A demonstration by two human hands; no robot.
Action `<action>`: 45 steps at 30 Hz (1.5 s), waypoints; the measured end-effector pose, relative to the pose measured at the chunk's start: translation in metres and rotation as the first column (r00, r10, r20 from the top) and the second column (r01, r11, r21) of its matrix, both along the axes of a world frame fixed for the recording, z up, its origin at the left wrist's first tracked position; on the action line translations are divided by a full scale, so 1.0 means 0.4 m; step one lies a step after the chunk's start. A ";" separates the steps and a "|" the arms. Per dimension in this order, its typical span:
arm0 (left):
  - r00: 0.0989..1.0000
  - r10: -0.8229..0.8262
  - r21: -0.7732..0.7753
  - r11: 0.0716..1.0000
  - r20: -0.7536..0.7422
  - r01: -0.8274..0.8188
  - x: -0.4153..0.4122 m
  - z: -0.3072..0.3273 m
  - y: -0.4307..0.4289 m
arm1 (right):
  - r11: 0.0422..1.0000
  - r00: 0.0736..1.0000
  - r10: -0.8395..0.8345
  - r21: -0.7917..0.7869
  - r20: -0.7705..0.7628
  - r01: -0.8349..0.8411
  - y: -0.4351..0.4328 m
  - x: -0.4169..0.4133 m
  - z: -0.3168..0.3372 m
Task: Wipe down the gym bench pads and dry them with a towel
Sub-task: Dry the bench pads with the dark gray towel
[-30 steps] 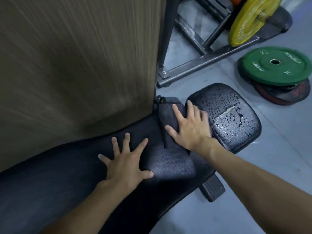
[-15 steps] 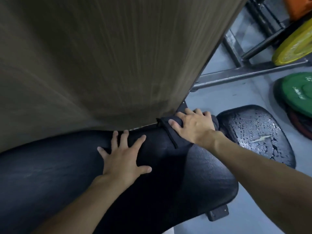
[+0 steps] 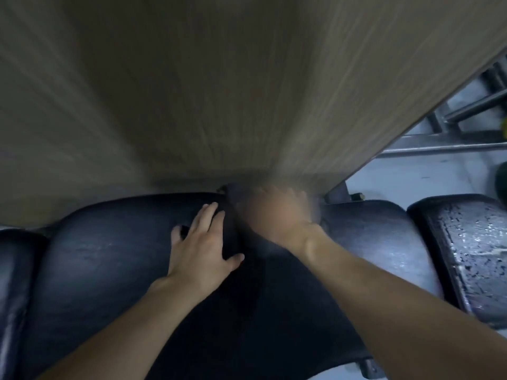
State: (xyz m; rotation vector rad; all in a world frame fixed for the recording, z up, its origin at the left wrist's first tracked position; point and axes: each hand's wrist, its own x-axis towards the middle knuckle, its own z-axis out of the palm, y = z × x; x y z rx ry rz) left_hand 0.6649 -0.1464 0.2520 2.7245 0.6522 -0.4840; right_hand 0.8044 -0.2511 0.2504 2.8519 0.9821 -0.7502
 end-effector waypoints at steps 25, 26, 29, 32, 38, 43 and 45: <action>0.933 0.357 0.117 0.926 0.045 -0.360 -0.578 -0.028 0.484 | 0.946 0.947 0.321 -0.032 -0.003 -0.321 0.622 -0.296 -0.007; 0.934 0.355 0.116 0.927 0.032 -0.356 -0.586 -0.029 0.485 | 0.936 0.937 0.349 -0.043 -0.010 -0.349 0.639 -0.311 -0.007; 0.935 0.349 0.086 0.932 0.056 -0.353 -0.606 -0.027 0.491 | 0.912 0.915 0.403 -0.076 -0.036 -0.404 0.698 -0.349 0.007; 0.938 0.328 0.058 0.940 0.111 -0.336 -0.638 -0.027 0.496 | 0.839 0.842 0.539 -0.094 0.005 -0.536 0.728 -0.442 0.020; 0.942 0.279 -0.048 0.960 0.185 -0.275 -0.700 -0.035 0.529 | 0.741 0.735 0.670 -0.054 0.103 -0.669 0.688 -0.545 0.008; 0.943 0.276 -0.079 0.961 0.188 -0.265 -0.705 -0.039 0.530 | 0.834 0.822 0.550 -0.048 0.148 -0.549 0.723 -0.575 -0.013; 0.934 0.281 -0.142 0.957 0.219 -0.254 -0.715 -0.037 0.532 | 0.855 0.842 0.515 -0.027 0.158 -0.518 0.726 -0.596 -0.011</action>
